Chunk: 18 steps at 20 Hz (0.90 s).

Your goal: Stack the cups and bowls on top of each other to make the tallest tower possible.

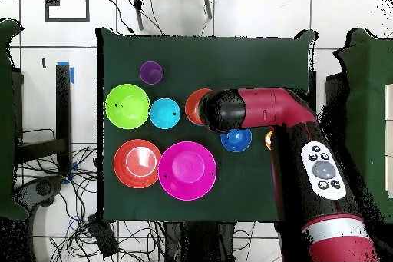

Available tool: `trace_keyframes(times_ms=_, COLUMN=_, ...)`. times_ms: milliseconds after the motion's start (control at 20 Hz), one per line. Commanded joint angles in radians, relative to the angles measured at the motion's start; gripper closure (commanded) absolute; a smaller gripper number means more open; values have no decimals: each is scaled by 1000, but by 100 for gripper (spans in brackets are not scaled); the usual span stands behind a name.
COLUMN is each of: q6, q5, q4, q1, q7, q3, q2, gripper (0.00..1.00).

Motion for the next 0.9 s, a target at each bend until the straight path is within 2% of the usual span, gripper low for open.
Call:
trace_keyframes(times_ms=50, q6=-52, q5=-22, q4=-4, q1=39, q7=68, q3=-20, q2=43, gripper=100)
trace_keyframes(times_ms=900, q6=-45, q5=-25, q4=-19, q1=49, q7=73, q3=-26, q2=64, gripper=100)
